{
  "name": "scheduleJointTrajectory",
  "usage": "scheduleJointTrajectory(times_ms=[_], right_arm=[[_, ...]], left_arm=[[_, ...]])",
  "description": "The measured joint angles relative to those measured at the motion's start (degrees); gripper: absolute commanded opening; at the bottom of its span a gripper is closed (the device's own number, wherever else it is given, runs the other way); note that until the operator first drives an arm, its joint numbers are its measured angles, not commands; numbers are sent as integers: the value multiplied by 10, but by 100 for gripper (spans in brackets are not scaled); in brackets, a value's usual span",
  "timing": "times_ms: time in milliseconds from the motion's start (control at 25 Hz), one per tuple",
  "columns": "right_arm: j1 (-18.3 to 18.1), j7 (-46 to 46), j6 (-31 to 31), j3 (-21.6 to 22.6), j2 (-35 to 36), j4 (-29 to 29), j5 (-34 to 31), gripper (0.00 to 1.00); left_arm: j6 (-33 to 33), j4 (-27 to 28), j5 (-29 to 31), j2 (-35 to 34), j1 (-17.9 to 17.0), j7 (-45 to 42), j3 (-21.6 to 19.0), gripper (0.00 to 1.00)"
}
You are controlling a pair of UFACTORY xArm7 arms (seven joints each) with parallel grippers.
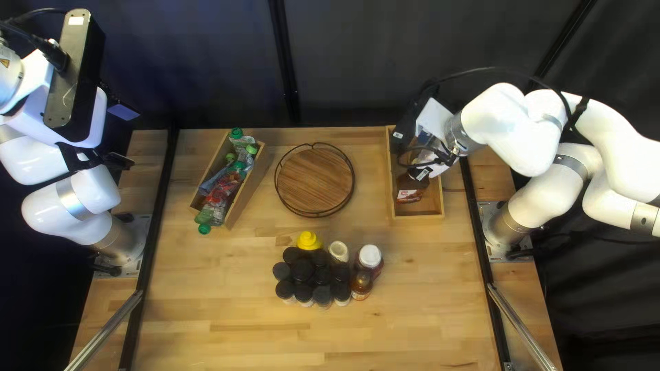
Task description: Separate condiments, baby food and spices and place it in 3 different racks/containers
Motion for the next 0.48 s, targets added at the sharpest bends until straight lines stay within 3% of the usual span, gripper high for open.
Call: scheduleJointTrajectory(times_ms=[480], right_arm=[[33,25,10,3,79,-75,25,0]], left_arm=[[0,0,0,0,0,0,0,100]])
